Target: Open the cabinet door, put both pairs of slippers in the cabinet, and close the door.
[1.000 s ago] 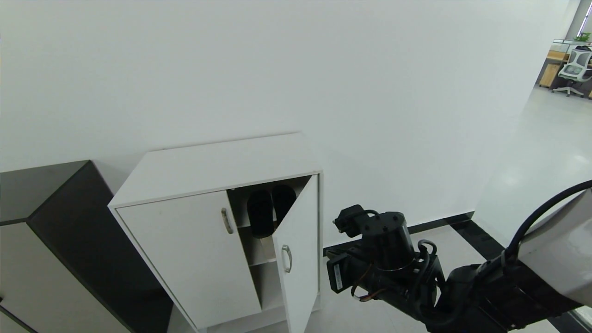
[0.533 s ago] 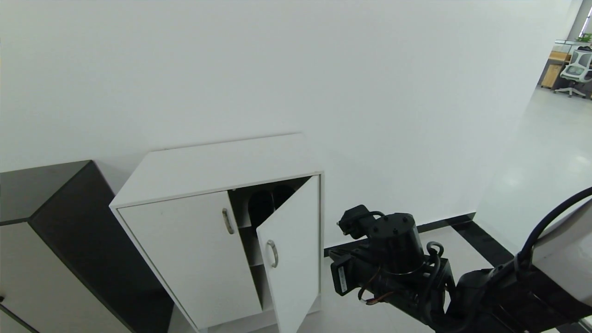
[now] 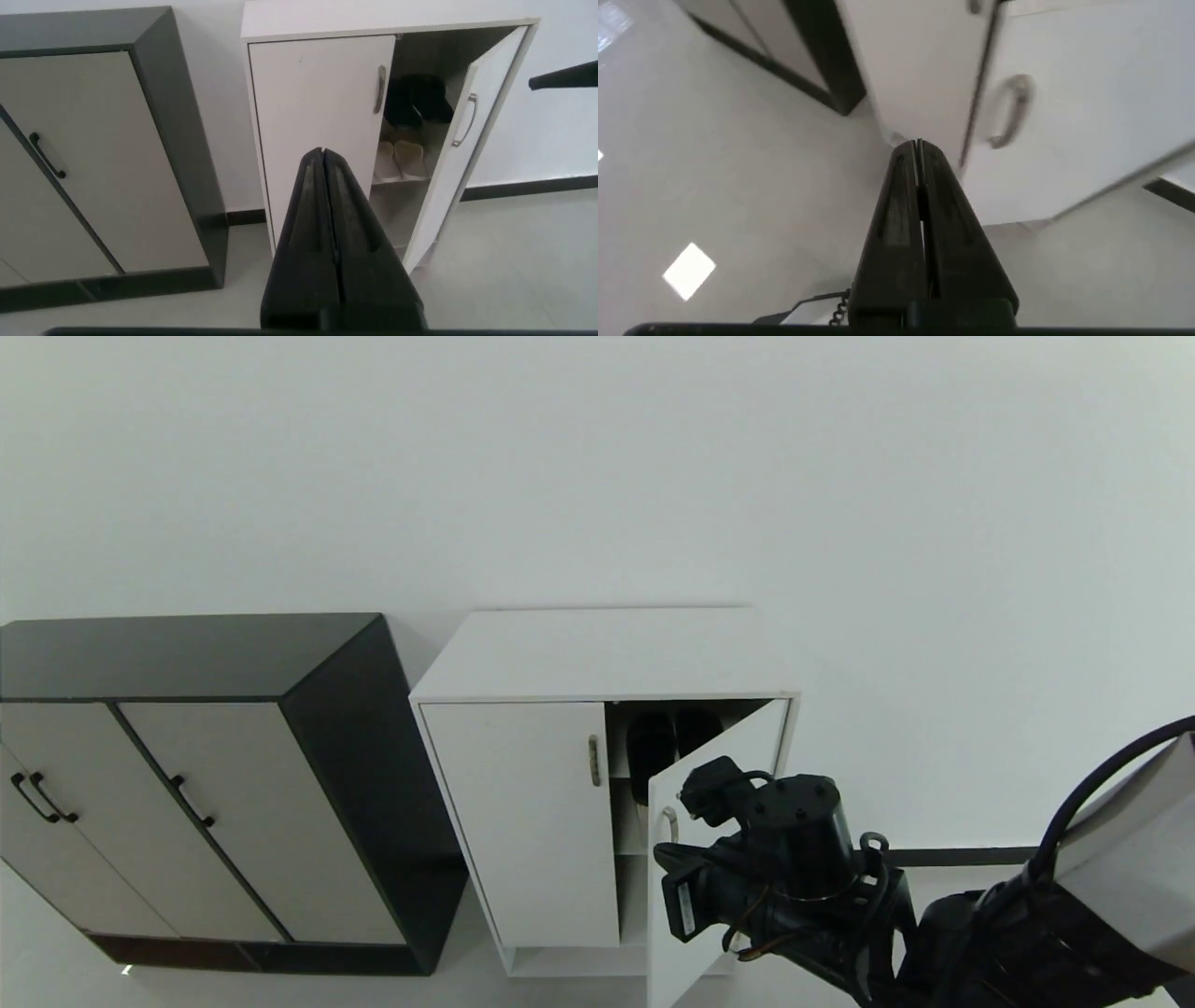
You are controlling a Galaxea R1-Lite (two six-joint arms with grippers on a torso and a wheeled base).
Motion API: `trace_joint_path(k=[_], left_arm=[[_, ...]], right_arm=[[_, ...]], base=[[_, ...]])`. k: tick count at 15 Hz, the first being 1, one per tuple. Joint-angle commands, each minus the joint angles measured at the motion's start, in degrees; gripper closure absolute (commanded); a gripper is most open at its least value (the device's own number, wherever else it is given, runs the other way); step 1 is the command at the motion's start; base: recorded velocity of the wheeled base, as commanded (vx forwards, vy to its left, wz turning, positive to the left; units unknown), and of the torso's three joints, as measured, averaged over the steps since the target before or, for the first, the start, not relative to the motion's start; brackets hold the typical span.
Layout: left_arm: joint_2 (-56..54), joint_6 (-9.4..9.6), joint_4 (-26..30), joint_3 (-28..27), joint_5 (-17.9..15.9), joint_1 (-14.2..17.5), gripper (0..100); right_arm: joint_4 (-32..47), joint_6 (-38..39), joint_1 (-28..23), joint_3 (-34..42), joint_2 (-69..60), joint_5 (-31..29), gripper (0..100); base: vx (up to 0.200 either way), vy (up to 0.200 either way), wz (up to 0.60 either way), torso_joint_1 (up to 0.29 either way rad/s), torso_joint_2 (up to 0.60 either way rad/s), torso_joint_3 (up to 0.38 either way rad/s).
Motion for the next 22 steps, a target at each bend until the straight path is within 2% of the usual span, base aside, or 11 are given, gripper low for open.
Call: trace_joint_path(k=[1, 2, 5, 6, 8, 15, 17, 22], left_arm=[[-0.01, 0.04, -0.01, 0.00, -0.01, 0.02, 100], [-0.01, -0.04, -0.01, 0.00, -0.01, 0.02, 100], [-0.01, 0.04, -0.01, 0.00, -0.01, 0.02, 100], [-0.01, 0.04, -0.01, 0.00, -0.01, 0.02, 100], [0.25, 0.04, -0.01, 0.00, -0.01, 0.02, 100], [0.08, 0.13, -0.01, 0.00, -0.01, 0.02, 100], [-0.01, 0.13, -0.01, 0.00, -0.01, 0.02, 100], [-0.01, 0.13, -0.01, 0.00, -0.01, 0.02, 100]], right_arm=[[-2.02, 0.01, -1.70, 2.41, 0.30, 2.95, 100], [-7.03, -0.95, -4.51, 6.63, 0.13, 11.13, 100], [-15.38, -6.31, -10.31, 13.66, 1.18, 24.22, 100], [-17.93, -6.49, -11.19, 14.89, 1.80, 26.86, 100], [-21.18, -6.58, -11.81, 15.24, 3.90, 27.74, 100], [-23.20, -6.58, -12.16, 15.24, 5.57, 27.83, 100], [-26.63, -6.58, -12.07, 16.56, 5.66, 30.02, 100], [-26.98, -6.49, -12.42, 14.63, 8.30, 30.73, 100]], base=[[0.000, 0.000, 0.00, 0.000, 0.00, 0.000], [0.000, 0.000, 0.00, 0.000, 0.00, 0.000], [0.000, 0.000, 0.00, 0.000, 0.00, 0.000], [0.000, 0.000, 0.00, 0.000, 0.00, 0.000], [0.200, 0.000, 0.00, 0.000, 0.00, 0.002], [0.200, 0.000, 0.00, 0.000, 0.01, 0.002], [0.000, 0.000, 0.00, 0.000, 0.00, 0.000], [0.000, 0.000, 0.00, 0.000, 0.00, 0.000]])
